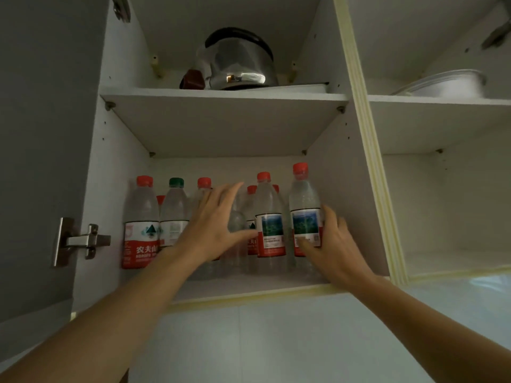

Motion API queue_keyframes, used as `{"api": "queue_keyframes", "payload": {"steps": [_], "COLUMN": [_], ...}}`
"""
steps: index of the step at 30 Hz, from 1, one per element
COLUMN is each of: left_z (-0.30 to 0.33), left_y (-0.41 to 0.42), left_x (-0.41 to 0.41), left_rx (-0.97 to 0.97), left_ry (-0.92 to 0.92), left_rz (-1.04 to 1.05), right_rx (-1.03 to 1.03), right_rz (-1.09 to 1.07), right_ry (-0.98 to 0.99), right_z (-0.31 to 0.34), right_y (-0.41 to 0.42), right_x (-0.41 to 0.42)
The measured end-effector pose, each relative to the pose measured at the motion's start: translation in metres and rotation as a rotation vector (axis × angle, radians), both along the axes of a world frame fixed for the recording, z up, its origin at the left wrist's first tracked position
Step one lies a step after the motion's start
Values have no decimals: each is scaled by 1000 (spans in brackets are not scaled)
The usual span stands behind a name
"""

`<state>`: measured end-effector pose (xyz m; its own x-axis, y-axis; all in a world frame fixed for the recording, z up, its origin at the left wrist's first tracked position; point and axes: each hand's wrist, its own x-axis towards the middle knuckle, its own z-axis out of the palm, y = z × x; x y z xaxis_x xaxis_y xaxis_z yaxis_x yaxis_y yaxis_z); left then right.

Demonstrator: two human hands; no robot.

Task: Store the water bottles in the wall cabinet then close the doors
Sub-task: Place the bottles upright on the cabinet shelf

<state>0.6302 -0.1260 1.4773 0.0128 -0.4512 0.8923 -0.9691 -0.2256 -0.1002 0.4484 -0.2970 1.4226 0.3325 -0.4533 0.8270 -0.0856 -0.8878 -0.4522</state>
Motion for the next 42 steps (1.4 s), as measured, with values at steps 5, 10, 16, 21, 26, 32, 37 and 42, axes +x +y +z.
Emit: {"api": "queue_keyframes", "payload": {"steps": [5,10,16,21,26,32,37,42], "left_z": [26,45,43,48,52,51,50,44], "left_y": [-38,-58,-70,-73,-76,-73,-77,-79], "left_x": [-19,-17,-8,-9,-11,-4,-3,-7], "left_rx": [89,216,289,257,237,251,245,235], "left_ry": [47,59,49,57,87,65,41,18], "left_rz": [78,232,263,223,243,314,358,439], "right_rx": [108,102,102,114,105,102,101,120], "right_rz": [129,157,162,170,158,166,163,176], "right_ry": [-33,-31,-56,-50,-42,-27,-22,-8], "right_z": [-1,-2,-3,-2,-3,-3,-3,-2], "right_y": [-18,-25,-27,-28,-27,-26,-26,-23], "right_x": [5,6,6,5,4,3,3,1]}}
